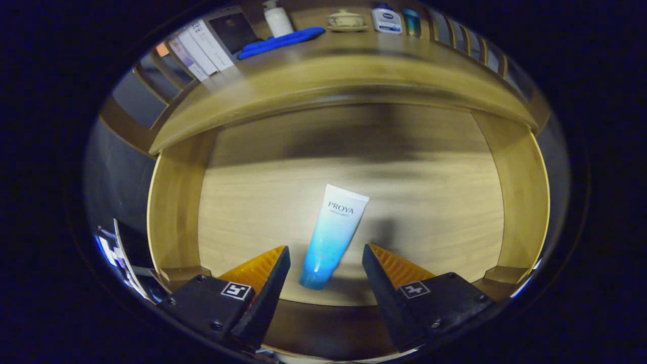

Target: Pull open the drawer, take out the items inside it, and place them on the countertop above the cabinet.

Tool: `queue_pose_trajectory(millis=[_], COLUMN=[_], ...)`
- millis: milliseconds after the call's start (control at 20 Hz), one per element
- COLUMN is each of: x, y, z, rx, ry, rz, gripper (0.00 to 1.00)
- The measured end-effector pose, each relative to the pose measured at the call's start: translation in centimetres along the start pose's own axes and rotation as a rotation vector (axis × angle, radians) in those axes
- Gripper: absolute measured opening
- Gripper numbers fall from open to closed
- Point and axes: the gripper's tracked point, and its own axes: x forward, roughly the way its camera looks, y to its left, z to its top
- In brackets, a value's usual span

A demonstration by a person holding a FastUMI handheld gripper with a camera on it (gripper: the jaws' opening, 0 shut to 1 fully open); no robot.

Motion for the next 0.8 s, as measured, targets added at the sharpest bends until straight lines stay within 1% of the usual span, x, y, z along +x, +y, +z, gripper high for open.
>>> queue_pose_trajectory(millis=[300,400,450,500,550,650,700,800], x=[1.6,2.0,2.0,2.4,2.3,2.4,2.4,2.5], y=[-0.5,-0.7,-0.6,-0.5,-0.5,-0.9,-1.1,-1.0], z=[-0.1,-0.1,-0.1,-0.2,-0.2,-0.1,0.0,0.0], rx=[0.022,0.023,0.006,-0.005,-0.013,-0.031,-0.04,-0.041], ry=[0.06,0.096,0.098,0.105,0.107,0.109,0.106,0.092], rz=[-0.067,-0.081,-0.094,-0.1,-0.113,-0.139,-0.146,-0.142], gripper=[0.89,0.81,0.79,0.75,0.7,0.65,0.59,0.53])
